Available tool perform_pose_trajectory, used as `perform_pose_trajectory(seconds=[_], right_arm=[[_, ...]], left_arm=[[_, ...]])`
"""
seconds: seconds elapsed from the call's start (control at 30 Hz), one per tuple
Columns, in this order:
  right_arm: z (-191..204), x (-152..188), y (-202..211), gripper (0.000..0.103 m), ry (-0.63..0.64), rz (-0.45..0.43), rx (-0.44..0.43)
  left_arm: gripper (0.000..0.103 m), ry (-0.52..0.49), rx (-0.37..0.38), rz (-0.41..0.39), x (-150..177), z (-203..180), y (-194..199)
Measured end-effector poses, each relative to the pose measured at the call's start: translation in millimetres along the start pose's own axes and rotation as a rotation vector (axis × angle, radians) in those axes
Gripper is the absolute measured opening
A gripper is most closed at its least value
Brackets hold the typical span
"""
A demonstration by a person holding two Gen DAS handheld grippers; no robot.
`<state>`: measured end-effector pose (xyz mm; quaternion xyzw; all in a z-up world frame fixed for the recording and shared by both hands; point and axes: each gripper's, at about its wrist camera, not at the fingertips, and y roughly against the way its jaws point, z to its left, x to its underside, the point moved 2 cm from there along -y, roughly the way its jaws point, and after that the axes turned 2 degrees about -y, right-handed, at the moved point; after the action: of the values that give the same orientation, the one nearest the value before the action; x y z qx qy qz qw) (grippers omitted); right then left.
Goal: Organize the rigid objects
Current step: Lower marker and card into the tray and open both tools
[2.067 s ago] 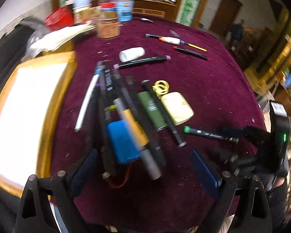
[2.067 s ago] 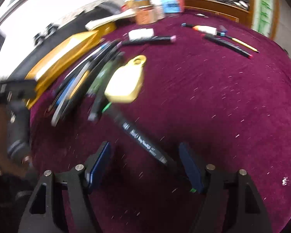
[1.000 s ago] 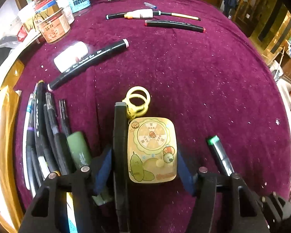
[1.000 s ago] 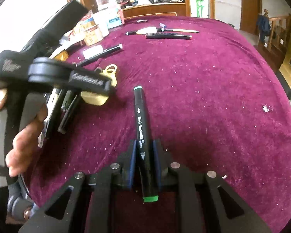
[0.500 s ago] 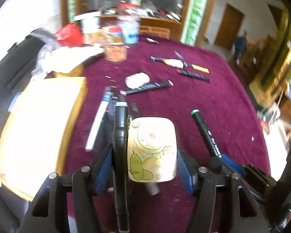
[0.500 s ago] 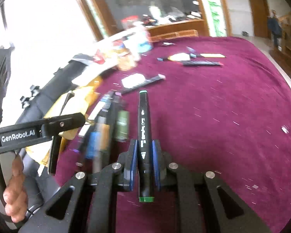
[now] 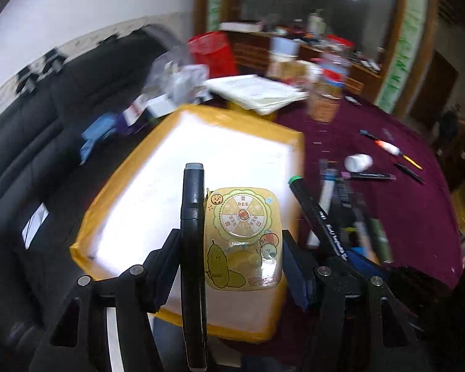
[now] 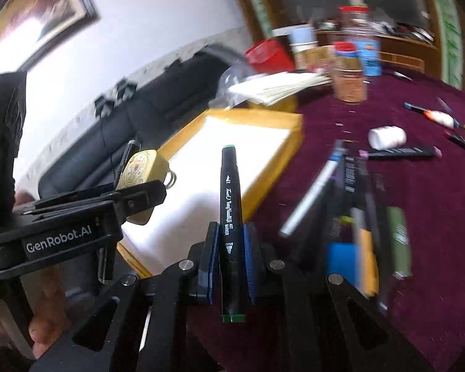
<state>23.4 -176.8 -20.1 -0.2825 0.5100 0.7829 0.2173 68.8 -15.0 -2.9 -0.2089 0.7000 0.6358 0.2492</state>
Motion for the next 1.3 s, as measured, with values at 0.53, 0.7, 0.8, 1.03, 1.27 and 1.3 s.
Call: perform_pose_trajectory(seconds=[0.53, 0.7, 0.8, 1.03, 1.27, 1.3], right_arm=[[60.5, -2.2, -102.3, 0.016, 0.178, 0.181, 0.114], [58.4, -1.4, -94.8, 0.028, 0.183, 0.165, 0.096], [43.6, -2.8, -62.4, 0.043, 0.114, 0.089, 0.036], [-18.9, 13.5, 19.8, 0.056, -0.032, -0.017, -0.011], [-85.3, 44.9, 64.2, 0.056, -0.155, -0.046, 0.050], [-91.7, 48.4, 68.0, 0.056, -0.168, -0.053, 0.055]], left_arm=[[0.067, 0.004, -0.095, 0.150, 9.3, 50.7, -88.0], [0.076, 0.037, -0.069, 0.166, 11.7, 54.0, -86.1], [0.081, 0.027, -0.058, 0.112, 12.5, 38.7, -58.7], [0.088, -0.105, -0.055, -0.007, 17.4, -24.4, -9.3], [0.088, -0.281, -0.011, -0.027, 34.7, -105.0, 8.6], [0.088, -0.295, -0.010, -0.028, 36.4, -111.5, 10.2]])
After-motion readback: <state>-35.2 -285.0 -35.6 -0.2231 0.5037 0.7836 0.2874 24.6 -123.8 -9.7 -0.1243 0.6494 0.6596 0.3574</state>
